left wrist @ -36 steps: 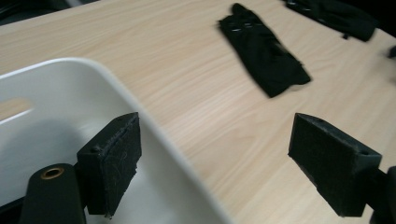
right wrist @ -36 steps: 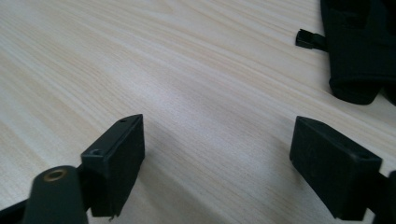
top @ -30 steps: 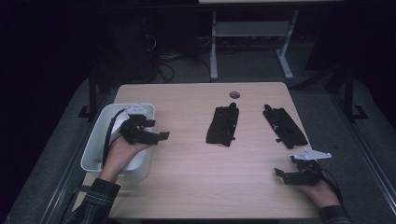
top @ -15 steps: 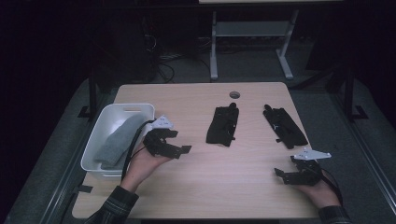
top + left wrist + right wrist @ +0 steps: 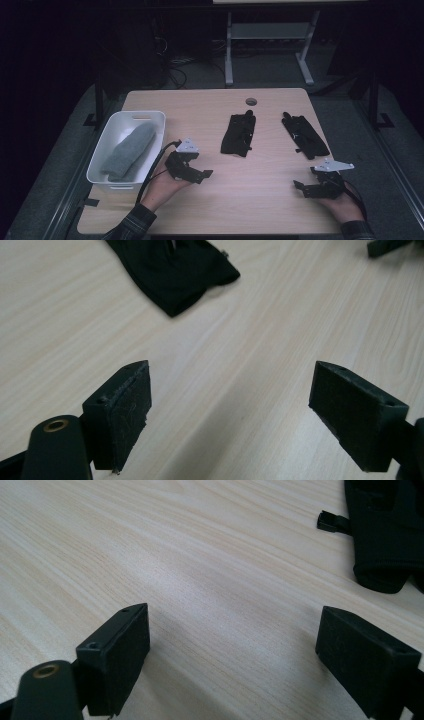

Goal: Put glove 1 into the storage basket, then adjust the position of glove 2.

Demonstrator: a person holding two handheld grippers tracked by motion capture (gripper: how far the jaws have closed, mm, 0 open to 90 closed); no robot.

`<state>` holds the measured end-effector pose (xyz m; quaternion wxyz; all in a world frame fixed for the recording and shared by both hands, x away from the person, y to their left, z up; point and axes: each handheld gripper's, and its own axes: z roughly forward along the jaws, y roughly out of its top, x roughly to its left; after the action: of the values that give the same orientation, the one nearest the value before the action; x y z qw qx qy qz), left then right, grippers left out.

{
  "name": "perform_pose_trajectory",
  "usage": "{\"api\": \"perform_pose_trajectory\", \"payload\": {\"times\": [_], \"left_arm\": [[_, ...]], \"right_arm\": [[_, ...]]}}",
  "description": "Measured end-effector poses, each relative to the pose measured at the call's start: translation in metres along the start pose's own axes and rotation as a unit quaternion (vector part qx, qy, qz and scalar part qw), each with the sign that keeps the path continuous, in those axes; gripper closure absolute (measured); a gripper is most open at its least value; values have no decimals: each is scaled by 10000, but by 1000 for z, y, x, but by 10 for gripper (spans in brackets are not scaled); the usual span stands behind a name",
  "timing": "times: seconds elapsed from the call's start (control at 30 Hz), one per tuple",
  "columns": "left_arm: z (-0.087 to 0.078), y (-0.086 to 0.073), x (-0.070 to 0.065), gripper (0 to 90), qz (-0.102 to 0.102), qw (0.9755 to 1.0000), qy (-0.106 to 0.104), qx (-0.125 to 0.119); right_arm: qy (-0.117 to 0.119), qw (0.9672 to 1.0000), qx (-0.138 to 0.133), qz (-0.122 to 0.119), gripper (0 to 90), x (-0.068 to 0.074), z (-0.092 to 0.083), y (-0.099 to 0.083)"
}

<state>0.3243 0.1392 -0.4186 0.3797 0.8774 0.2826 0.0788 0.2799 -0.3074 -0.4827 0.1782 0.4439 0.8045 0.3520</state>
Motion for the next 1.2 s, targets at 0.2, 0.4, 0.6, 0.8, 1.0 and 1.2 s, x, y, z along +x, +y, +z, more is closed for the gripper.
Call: {"api": "perform_pose_trajectory", "payload": {"times": [0.2, 0.4, 0.6, 0.8, 1.0, 1.2], "left_arm": [[14, -11, -6, 157, 102, 9997, -54, 220], [26, -25, -9, 140, 272, 9983, -129, 502], [30, -37, -7, 125, 341, 9979, -190, 519], [30, -46, -6, 125, 503, 9983, -88, 271], [29, -54, -4, 124, 600, 9981, -103, -16], [29, -55, -4, 124, 613, 9981, -106, -34]], "right_arm": [[-1, 10000, 15, -26, 141, 0, 0, 0], [-73, 10000, 43, -6, 243, 0, -5, 8], [-96, 9999, 38, -38, 414, -8, -6, 23], [-199, 9997, -111, 113, 680, -28, -8, 39], [-265, 9989, -123, 375, 874, -52, -5, 49], [-418, 9978, -108, 504, 900, -70, 8, 55]]}}
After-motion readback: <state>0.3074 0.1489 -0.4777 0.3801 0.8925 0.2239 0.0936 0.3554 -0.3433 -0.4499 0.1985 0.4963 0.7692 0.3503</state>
